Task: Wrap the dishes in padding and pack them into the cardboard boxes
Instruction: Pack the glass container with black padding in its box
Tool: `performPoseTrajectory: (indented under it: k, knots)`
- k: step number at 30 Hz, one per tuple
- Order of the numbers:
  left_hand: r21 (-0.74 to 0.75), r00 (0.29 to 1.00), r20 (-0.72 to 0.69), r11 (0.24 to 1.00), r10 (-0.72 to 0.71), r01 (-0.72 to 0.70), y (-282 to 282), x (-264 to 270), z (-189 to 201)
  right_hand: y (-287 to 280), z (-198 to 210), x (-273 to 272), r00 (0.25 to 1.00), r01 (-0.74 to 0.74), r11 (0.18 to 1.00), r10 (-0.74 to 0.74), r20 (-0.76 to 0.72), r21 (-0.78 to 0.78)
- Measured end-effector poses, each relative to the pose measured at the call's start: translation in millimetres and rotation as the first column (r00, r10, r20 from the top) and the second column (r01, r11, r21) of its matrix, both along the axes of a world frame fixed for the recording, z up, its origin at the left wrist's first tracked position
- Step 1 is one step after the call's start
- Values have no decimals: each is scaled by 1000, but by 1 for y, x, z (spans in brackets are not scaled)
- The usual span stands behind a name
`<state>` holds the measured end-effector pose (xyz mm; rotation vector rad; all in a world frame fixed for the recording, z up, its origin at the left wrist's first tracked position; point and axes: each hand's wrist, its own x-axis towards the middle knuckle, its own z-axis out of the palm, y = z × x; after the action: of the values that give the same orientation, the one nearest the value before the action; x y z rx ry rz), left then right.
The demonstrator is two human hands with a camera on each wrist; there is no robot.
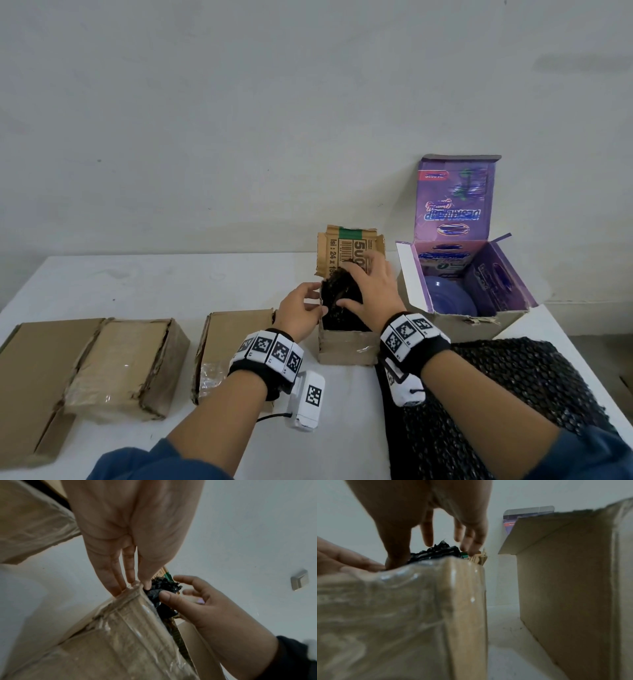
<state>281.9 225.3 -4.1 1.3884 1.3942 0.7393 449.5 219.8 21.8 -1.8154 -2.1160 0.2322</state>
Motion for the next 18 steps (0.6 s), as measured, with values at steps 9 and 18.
performPoseTrajectory:
  k: [9,18]
  knots:
    - [6,1000,22,1000,-4,4,2,-3,-2,4,-6,-20,990,-144,972,142,-24,-187]
    - [30,1000,20,999,-18,17,2,-4,-3,11,0,-15,947,-163,960,217,236,-228]
